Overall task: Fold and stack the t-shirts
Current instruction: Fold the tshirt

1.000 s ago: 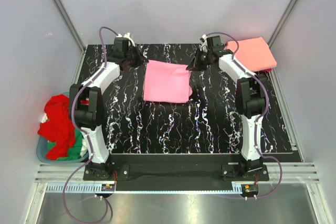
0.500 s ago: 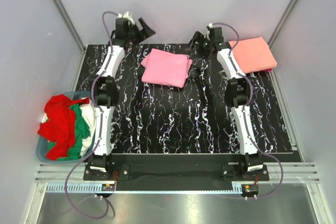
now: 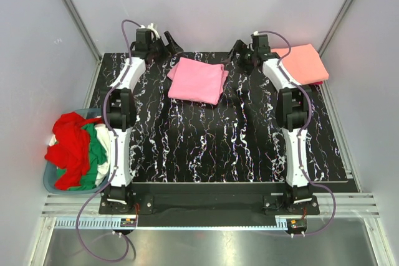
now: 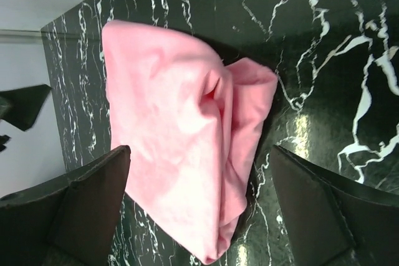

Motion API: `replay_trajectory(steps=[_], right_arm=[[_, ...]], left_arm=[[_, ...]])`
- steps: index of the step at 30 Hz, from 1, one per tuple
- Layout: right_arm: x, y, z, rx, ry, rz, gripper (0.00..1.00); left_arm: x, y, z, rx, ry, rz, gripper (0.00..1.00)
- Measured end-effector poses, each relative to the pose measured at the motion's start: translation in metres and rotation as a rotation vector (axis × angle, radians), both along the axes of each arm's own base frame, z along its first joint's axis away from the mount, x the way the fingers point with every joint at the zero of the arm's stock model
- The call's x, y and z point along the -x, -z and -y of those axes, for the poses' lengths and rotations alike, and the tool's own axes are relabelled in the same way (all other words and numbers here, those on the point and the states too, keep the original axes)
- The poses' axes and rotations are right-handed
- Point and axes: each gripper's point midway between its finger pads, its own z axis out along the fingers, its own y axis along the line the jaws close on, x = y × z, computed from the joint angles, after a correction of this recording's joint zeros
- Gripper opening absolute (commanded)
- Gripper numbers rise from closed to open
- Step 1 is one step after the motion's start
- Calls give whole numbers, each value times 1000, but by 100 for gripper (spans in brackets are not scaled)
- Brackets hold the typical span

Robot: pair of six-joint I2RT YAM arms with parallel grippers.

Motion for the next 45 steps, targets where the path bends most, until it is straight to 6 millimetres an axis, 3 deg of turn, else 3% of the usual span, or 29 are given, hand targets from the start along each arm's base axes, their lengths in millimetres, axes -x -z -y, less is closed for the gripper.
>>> replay_trajectory(steps=[2,5,10,15,17,21,24,28,32,36,41,45], right_arm=[[5,3,-4,1,-8,-8,96],[15,22,-8,9,-20,-54,90],[40,57,-20,22,-48,-144,87],[52,62,-40,28,-86,-157,84],[54,62,-45,28,-96,-158,80],[58,62,-53,31,-114,-156,54],[61,67,-54,30,-115,-167,37],[74,87,-51,23,-119,-205,33],[98,88,-39,47,-107,-216,34],[118,86,-27,83,-101,-236,42],[126,80,-19,117,-110,-238,70],[142,75,-9,164,-109,-259,84]], left_arm=[[0,-11,2,-20,13,36,99],[0,-8,-1,-54,20,46,99],[-6,26,-6,-94,23,6,99],[4,72,-7,-105,29,-92,99],[10,84,-5,-108,34,-123,98],[19,96,5,-104,53,-130,84],[37,99,13,-90,69,-132,73],[90,104,26,-58,87,-160,70],[158,106,39,-37,105,-213,71],[203,105,48,-22,120,-244,79],[221,102,34,-87,86,-287,86],[237,93,8,-210,23,-329,87]])
